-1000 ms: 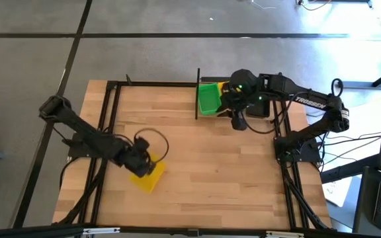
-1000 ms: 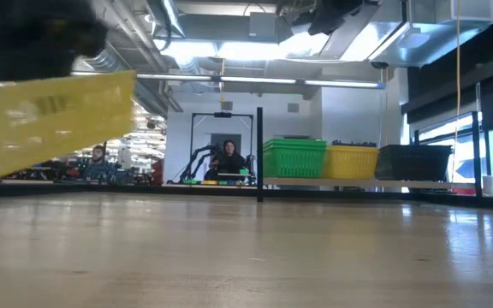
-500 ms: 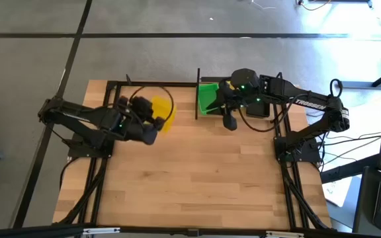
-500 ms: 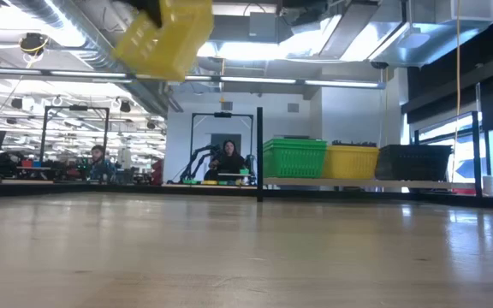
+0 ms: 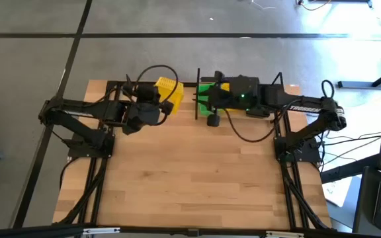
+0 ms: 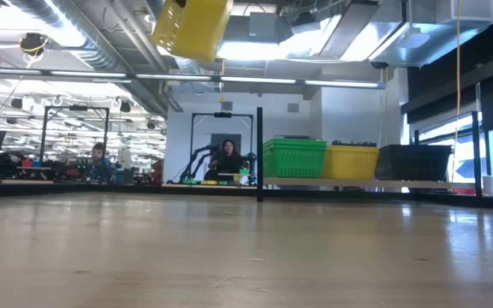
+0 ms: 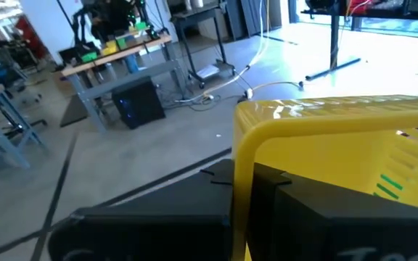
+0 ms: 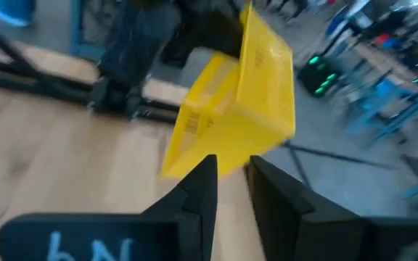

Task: Stack baskets on shelf by color
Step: Stack the yellow bin on the yellow bin on the shelf

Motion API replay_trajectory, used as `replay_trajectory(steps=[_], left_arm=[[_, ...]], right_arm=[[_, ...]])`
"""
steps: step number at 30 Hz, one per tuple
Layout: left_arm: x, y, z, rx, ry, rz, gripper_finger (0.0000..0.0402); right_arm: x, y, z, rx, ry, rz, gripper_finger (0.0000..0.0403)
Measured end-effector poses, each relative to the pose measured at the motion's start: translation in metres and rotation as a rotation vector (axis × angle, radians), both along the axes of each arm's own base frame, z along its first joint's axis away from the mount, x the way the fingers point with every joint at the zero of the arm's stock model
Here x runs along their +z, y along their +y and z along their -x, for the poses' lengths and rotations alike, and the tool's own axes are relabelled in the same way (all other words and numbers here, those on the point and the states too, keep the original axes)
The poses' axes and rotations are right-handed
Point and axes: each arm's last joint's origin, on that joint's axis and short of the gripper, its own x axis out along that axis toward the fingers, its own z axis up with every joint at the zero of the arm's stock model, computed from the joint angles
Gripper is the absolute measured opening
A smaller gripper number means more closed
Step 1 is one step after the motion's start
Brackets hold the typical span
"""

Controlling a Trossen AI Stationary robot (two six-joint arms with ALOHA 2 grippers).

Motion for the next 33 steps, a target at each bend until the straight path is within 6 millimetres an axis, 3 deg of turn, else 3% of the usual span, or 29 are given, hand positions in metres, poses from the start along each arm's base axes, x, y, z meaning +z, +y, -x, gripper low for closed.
replay_trajectory(steps=[11, 33], left_arm=[[-0.007, 0.01, -0.01, 0.039, 0.056, -0.012, 0.0], [-0.012, 0.011, -0.017, 0.008, 0.058, 0.01, 0.0]], right_arm=[[-0.003, 0.013, -0.029, -0.092, -0.122, 0.1, 0.0081], [-0.034, 0.009, -0.057, -0.166, -0.036, 0.175, 0.0081]])
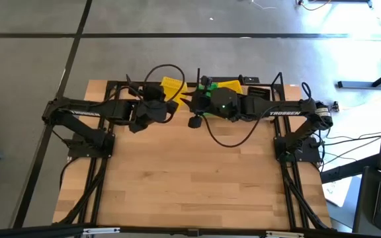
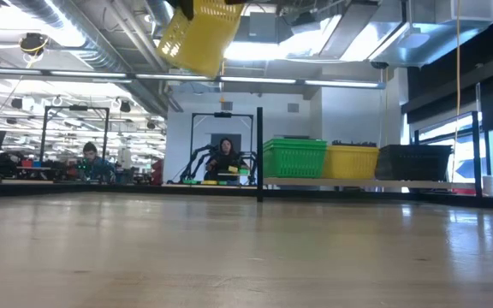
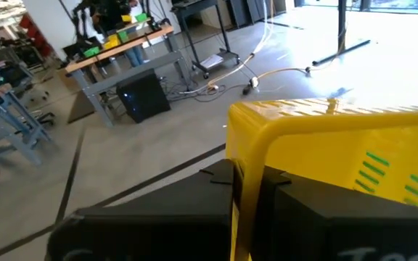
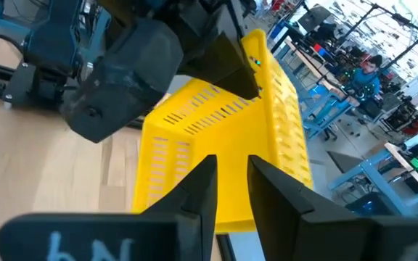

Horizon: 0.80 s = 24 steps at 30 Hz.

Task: Stack baskets on shelf by color
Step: Stack the yellow bin on the yellow bin on the shelf

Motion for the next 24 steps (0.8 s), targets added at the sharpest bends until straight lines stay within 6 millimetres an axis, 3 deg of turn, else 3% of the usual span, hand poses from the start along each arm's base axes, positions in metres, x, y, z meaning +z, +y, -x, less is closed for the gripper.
replay_trajectory(steps=[12, 24], left_arm=[[-0.0026, 0.0045, -0.0032, -0.009, 0.03, 0.008, 0.0], [-0.0033, 0.0053, -0.0035, -0.006, 0.037, 0.007, 0.0]], right_arm=[[0.0038, 0.0083, -0.0041, 0.027, -0.032, 0.073, 0.0081], [0.0024, 0.0053, -0.0019, -0.098, 0.016, 0.141, 0.0081]])
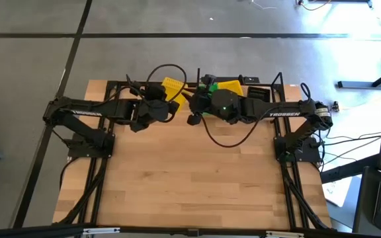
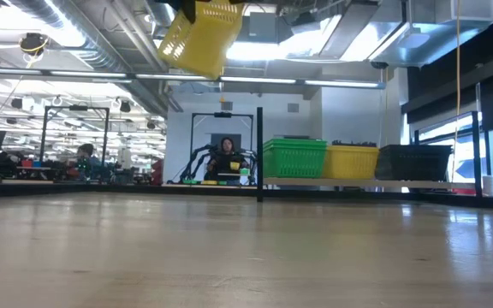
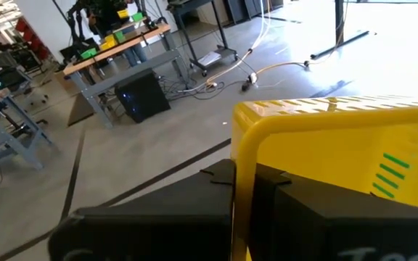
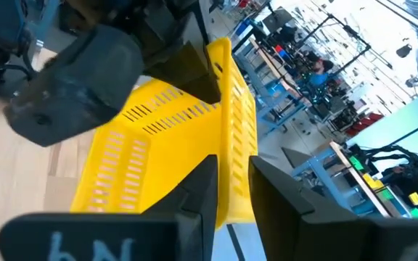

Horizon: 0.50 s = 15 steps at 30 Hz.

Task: Stack baskets on shelf by color
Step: Stack the yellow bin on the yellow bin on the shelf

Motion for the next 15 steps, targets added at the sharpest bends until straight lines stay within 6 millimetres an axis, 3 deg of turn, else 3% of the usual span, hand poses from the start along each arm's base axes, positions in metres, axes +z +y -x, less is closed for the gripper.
replay_trajectory(steps=[15], left_arm=[[0.0, -0.001, 0.0, -0.01, 0.017, -0.005, 0.0]], right_arm=[[-0.008, -0.015, -0.003, -0.03, 0.035, -0.004, 0.0081]])
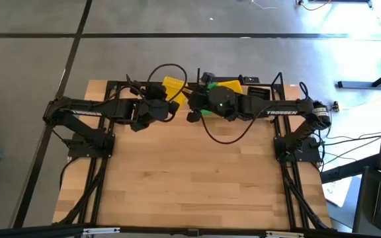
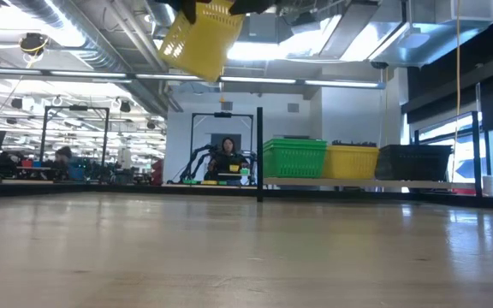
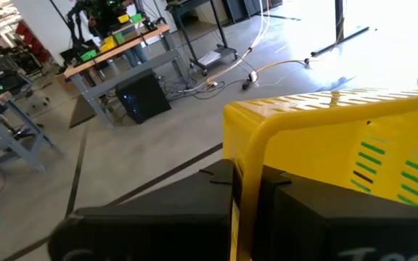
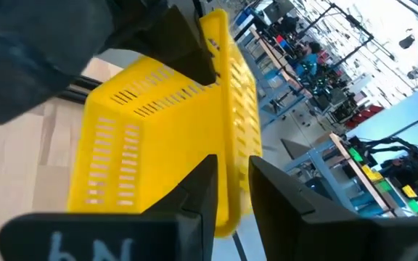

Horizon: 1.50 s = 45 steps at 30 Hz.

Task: Stack baskets on shelf by color
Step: Stack the yellow bin on the yellow bin on the shelf

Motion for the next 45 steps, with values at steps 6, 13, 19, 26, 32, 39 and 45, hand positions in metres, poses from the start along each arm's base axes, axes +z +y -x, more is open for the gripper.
replay_trajectory(steps=[6, 13, 19, 26, 32, 39, 45], left_arm=[[0.0, -0.001, 0.0, -0.012, 0.001, 0.006, 0.0], [-0.001, -0.002, -0.001, -0.024, 0.025, 0.003, 0.0], [-0.001, -0.002, -0.001, -0.032, 0.026, 0.007, 0.0], [-0.001, 0.005, -0.002, -0.044, 0.02, 0.032, 0.001], [-0.001, 0.009, -0.002, -0.068, -0.002, 0.067, 0.0049], [-0.001, 0.008, -0.002, -0.073, -0.033, 0.083, 0.0079], [0.001, -0.012, -0.001, -0.144, -0.04, 0.085, 0.008]], right_arm=[[-0.005, -0.007, -0.004, 0.014, 0.006, -0.009, 0.0081], [-0.007, -0.014, -0.005, -0.006, 0.012, -0.005, 0.0032], [-0.008, -0.015, -0.005, -0.007, 0.033, 0.017, 0.0008], [-0.008, -0.016, -0.005, -0.012, 0.039, 0.018, 0.0003], [-0.009, -0.016, -0.005, -0.012, 0.044, 0.018, 0.0002], [-0.01, -0.016, -0.004, -0.028, 0.06, 0.02, 0.0001], [-0.018, -0.02, -0.002, -0.048, 0.137, 0.012, 0.0001]])
